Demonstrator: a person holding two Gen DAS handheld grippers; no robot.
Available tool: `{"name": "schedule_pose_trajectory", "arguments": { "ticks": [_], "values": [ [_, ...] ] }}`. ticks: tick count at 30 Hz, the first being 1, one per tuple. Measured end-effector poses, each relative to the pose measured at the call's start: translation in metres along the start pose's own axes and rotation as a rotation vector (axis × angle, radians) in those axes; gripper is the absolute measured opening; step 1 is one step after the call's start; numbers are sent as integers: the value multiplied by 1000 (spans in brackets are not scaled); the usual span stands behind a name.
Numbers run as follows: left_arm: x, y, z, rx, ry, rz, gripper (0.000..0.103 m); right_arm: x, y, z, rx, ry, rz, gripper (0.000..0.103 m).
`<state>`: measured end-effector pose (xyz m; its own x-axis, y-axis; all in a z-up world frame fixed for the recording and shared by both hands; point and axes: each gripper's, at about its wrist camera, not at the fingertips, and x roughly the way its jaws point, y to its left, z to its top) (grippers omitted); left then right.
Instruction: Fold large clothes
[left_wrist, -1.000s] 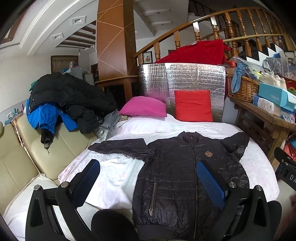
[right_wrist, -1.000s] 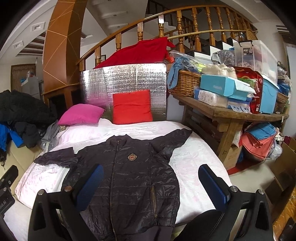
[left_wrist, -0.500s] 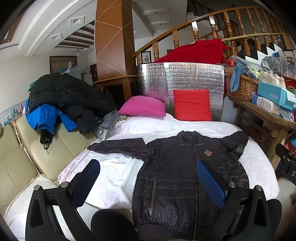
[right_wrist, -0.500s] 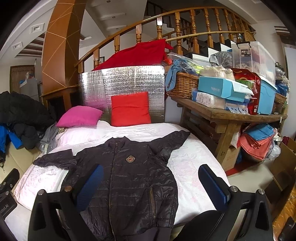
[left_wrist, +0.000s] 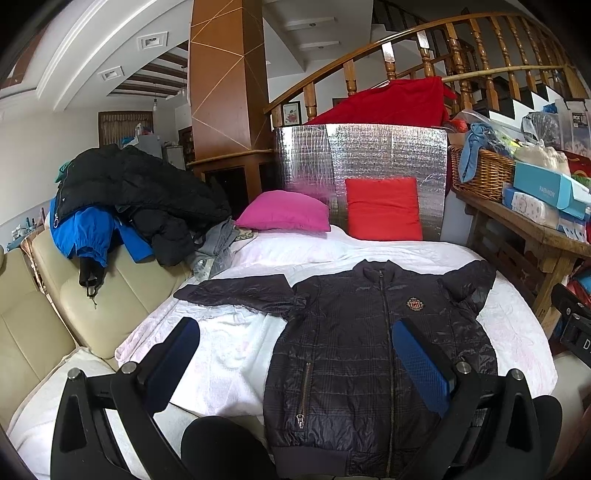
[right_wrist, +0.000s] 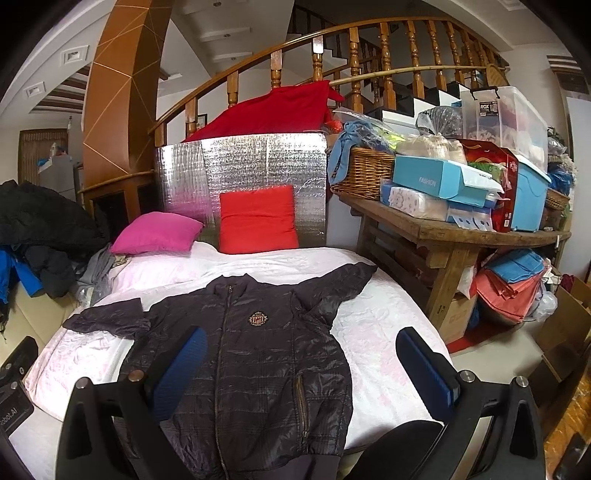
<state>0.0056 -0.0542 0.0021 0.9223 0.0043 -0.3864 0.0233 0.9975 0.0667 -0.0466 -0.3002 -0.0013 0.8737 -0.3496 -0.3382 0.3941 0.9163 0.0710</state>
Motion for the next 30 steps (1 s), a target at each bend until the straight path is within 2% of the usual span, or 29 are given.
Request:
{"name": "schedule_pose_trajectory", "arguments": {
  "ticks": [13,18,21,23,25,28,30],
  "values": [
    [11,-9,12,-3,-4,-21,103,10,-7,2,-8,12,-22,103],
    [46,-14,20,-5,57,-50,103,29,-12,3,-10,35,-47,103],
    [85,-20,24,3,93,-67,103,50,-14,4,-21,48,-63,103],
    [129,-27,23,22,142,-62,103,74,-21,8,-27,43,-64,103],
    [175,-34,19,56,200,-58,103,118,-40,15,13,73,-34,103],
    [249,-43,2,76,314,-68,103,215,-92,25,145,181,154,103],
    [287,-49,-7,64,350,-62,103,284,-129,26,258,252,209,103]
  ]
}}
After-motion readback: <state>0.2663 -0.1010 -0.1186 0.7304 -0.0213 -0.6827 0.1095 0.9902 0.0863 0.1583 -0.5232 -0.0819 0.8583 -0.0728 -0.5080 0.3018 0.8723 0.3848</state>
